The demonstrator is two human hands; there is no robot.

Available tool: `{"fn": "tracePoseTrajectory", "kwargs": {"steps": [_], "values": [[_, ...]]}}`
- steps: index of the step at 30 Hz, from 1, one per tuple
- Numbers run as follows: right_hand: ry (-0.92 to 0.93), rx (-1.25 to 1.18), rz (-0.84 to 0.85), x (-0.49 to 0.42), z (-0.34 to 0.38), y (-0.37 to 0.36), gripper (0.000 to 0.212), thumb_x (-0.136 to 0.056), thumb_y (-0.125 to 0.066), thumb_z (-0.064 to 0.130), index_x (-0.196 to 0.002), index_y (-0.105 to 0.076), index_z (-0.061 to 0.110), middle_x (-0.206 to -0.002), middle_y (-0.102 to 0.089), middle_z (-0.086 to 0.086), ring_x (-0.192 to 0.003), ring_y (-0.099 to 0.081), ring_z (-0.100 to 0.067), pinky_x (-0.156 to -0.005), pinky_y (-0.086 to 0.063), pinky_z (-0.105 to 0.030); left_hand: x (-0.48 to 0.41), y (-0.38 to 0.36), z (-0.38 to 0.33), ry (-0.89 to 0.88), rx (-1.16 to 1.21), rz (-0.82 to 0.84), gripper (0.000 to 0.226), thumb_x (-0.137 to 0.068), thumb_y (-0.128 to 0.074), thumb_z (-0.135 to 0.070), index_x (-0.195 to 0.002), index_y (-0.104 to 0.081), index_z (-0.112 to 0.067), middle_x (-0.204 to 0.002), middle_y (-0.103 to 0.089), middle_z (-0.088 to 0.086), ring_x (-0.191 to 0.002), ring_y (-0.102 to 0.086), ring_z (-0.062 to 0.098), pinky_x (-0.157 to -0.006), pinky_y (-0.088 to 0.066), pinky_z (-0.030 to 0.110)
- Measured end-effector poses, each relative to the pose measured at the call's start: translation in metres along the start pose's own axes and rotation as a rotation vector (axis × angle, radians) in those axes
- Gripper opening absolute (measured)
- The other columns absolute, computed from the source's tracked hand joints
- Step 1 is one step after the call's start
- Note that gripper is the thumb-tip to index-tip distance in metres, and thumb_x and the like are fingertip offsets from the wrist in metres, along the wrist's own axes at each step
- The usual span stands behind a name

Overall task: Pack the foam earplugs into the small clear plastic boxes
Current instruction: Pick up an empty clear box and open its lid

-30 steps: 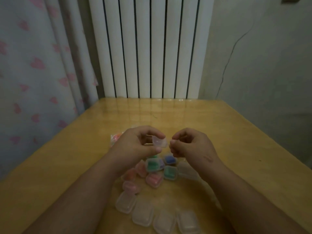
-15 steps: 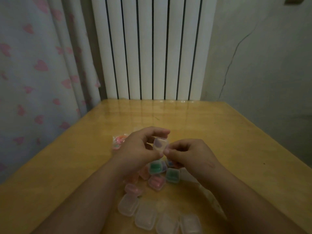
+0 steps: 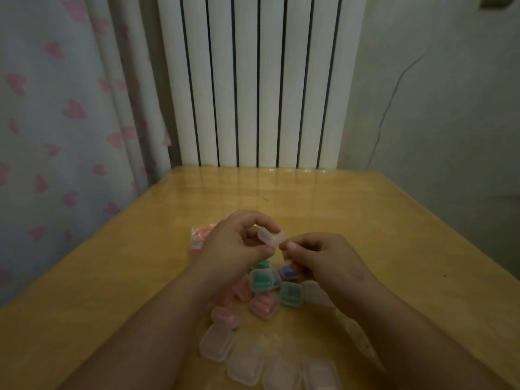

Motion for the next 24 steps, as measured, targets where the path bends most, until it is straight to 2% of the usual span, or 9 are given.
{"fn": "tracePoseTrajectory", "kwargs": {"steps": [2,3,8,12,15,19,21,24], "values": [[-0.005,-0.071,0.038,0.001,-0.001,-0.005,0.014,-0.092,-0.063,0.012,-0.088,-0.075,0.008,-0.067,-0.065,-0.007,-0.062,-0.057,-0.017,-0.064,-0.051,-0.032,0.001,-0.004,0.002,0.027,0.049,0.034,0.034,-0.076,-0.077,0.004,-0.083,-0.071,-0.029,-0.084,-0.073,-0.010,-0.079,-0.070,0.003,-0.070,-0.057,0.022],[-0.001,-0.095,0.040,0.001,-0.001,-0.006,0.014,-0.091,-0.063,0.012,-0.087,-0.075,0.008,-0.067,-0.064,-0.007,-0.062,-0.057,-0.018,-0.063,-0.050,-0.032,0.001,-0.004,0.002,0.023,0.058,0.035,0.031,-0.076,-0.078,0.001,-0.084,-0.070,-0.028,-0.085,-0.074,-0.009,-0.080,-0.070,0.004,-0.072,-0.058,0.024],[-0.003,-0.167,0.021,0.001,0.000,-0.007,0.013,-0.091,-0.063,0.009,-0.087,-0.073,0.001,-0.065,-0.062,-0.008,-0.058,-0.054,-0.016,-0.056,-0.047,-0.026,-0.001,-0.001,0.002,-0.036,0.073,-0.020,0.031,-0.078,-0.077,-0.004,-0.075,-0.068,-0.033,-0.108,-0.071,-0.010,-0.097,-0.070,0.005,-0.079,-0.056,0.025],[0.016,-0.173,0.015,0.001,0.002,-0.008,0.014,-0.091,-0.063,0.009,-0.086,-0.073,0.000,-0.065,-0.061,-0.008,-0.057,-0.052,-0.015,-0.052,-0.045,-0.022,-0.001,-0.001,0.004,-0.031,0.035,-0.038,0.029,-0.077,-0.078,-0.006,-0.084,-0.068,-0.033,-0.093,-0.073,-0.006,-0.090,-0.072,0.008,-0.075,-0.059,0.030],[0.025,-0.160,0.007,0.002,0.004,-0.007,0.016,-0.092,-0.061,0.011,-0.091,-0.073,-0.001,-0.067,-0.059,-0.010,-0.057,-0.051,-0.015,-0.051,-0.044,-0.022,0.000,0.002,0.002,-0.071,-0.082,-0.090,0.027,-0.075,-0.082,-0.013,-0.089,-0.068,-0.031,-0.093,-0.072,-0.005,-0.089,-0.071,0.005,-0.073,-0.058,0.024],[0.027,-0.108,0.000,0.003,0.005,-0.006,0.016,-0.092,-0.062,0.013,-0.090,-0.074,0.003,-0.067,-0.060,-0.007,-0.055,-0.052,-0.011,-0.051,-0.045,-0.020,0.002,0.002,-0.008,-0.182,-0.363,-0.111,0.027,-0.075,-0.081,-0.026,-0.095,-0.066,-0.034,-0.096,-0.066,-0.013,-0.090,-0.063,-0.002,-0.077,-0.053,0.014],[0.019,-0.053,-0.009,0.003,0.005,-0.006,0.015,-0.091,-0.062,0.015,-0.087,-0.075,0.008,-0.067,-0.062,-0.005,-0.054,-0.053,-0.008,-0.052,-0.046,-0.020,0.002,0.000,-0.010,-0.194,-0.468,-0.103,0.028,-0.075,-0.079,-0.033,-0.098,-0.064,-0.038,-0.094,-0.064,-0.016,-0.088,-0.060,0.000,-0.074,-0.053,0.019],[0.009,0.038,-0.048,0.002,0.004,-0.004,0.016,-0.087,-0.062,0.018,-0.080,-0.075,0.012,-0.064,-0.062,0.000,-0.053,-0.054,-0.005,-0.053,-0.048,-0.021,0.003,-0.002,-0.012,-0.219,-0.486,-0.102,0.029,-0.074,-0.076,-0.038,-0.101,-0.063,-0.039,-0.093,-0.064,-0.015,-0.088,-0.061,0.003,-0.076,-0.056,0.032]]}}
Point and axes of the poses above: each hand's wrist, its own x-axis away from the middle knuckle, its own y-axis out of the back of the hand, z = x × y, the point moved 8 cm from there along -x, towards the middle knuckle
